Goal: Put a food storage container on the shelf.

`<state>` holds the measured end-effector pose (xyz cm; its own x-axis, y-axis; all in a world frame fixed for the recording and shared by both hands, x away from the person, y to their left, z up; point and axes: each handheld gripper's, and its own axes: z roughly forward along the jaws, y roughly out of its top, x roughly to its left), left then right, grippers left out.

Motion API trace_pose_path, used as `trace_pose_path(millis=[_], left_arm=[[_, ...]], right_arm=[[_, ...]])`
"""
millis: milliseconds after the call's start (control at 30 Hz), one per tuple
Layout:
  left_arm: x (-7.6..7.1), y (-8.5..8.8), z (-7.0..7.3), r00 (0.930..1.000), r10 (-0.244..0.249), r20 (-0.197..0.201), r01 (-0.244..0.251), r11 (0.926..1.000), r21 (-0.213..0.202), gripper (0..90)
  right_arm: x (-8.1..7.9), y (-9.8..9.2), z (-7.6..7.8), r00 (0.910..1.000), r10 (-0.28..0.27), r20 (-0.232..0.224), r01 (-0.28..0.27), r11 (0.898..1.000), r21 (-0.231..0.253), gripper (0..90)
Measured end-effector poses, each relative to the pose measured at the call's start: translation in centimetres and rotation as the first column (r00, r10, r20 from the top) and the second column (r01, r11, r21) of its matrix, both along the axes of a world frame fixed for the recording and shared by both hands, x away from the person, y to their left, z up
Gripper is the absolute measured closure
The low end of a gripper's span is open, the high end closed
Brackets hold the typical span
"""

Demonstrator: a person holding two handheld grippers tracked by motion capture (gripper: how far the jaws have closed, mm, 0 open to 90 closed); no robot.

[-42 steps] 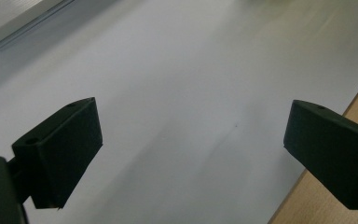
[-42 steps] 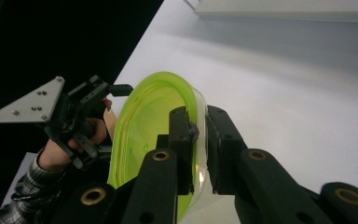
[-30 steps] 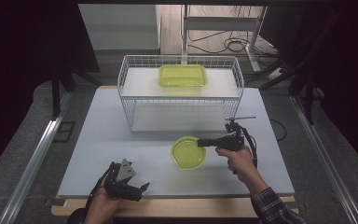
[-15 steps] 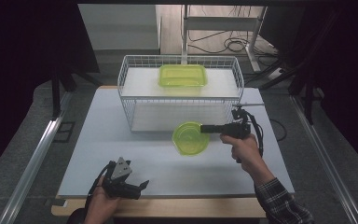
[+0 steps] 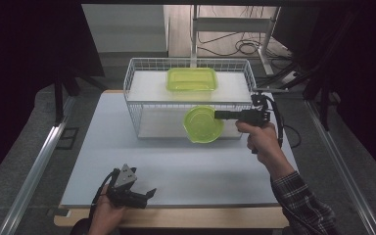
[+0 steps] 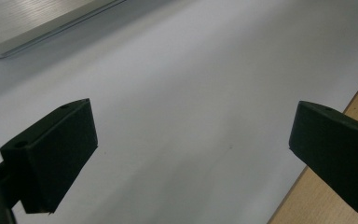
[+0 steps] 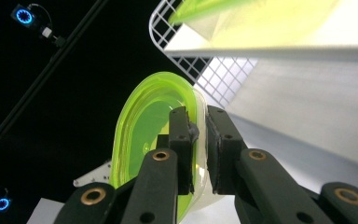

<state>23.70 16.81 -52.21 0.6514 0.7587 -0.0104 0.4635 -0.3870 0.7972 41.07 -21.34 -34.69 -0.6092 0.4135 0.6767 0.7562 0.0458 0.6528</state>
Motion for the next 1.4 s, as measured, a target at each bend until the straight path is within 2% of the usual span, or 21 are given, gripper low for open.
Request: trace_pose_path(millis=[400, 700, 867, 1100, 1300, 1400], left_arm=[[0.0, 0.0, 0.0, 0.9999, -0.011, 0.001, 0.011, 0.9999, -0.014, 0.0], [0.0, 0.0, 0.0, 0.9999, -0.016, -0.001, 0.016, 0.9998, -0.014, 0.0], [-0.1, 0.0, 0.0, 0.9997, -0.023, -0.002, 0.023, 0.9996, -0.016, 0.0], [0.0, 0.0, 0.0, 0.9996, -0.028, -0.002, 0.028, 0.9995, -0.017, 0.0], [-0.1, 0.0, -0.1, 0.9995, -0.032, -0.003, 0.032, 0.9994, -0.015, 0.1], [-0.1, -0.1, -0.1, 0.9994, -0.035, -0.004, 0.035, 0.9993, -0.011, 0.1]], right_arm=[[1.4, 1.1, 4.5, 0.9966, -0.041, 0.071, 0.039, 0.999, 0.033, 80.7], [3.4, 2.6, 6.9, 0.9866, -0.120, 0.111, 0.116, 0.992, 0.040, 80.7], [4.6, 3.2, 7.7, 0.9760, -0.171, 0.134, 0.168, 0.985, 0.037, 80.7], [6.7, 4.1, 7.9, 0.9608, -0.244, 0.132, 0.242, 0.970, 0.031, 80.6], [8.1, 5.0, 7.5, 0.9577, -0.264, 0.114, 0.264, 0.964, 0.016, 80.6], [8.3, 5.2, 7.4, 0.9531, -0.279, 0.118, 0.280, 0.960, 0.005, 80.4]])
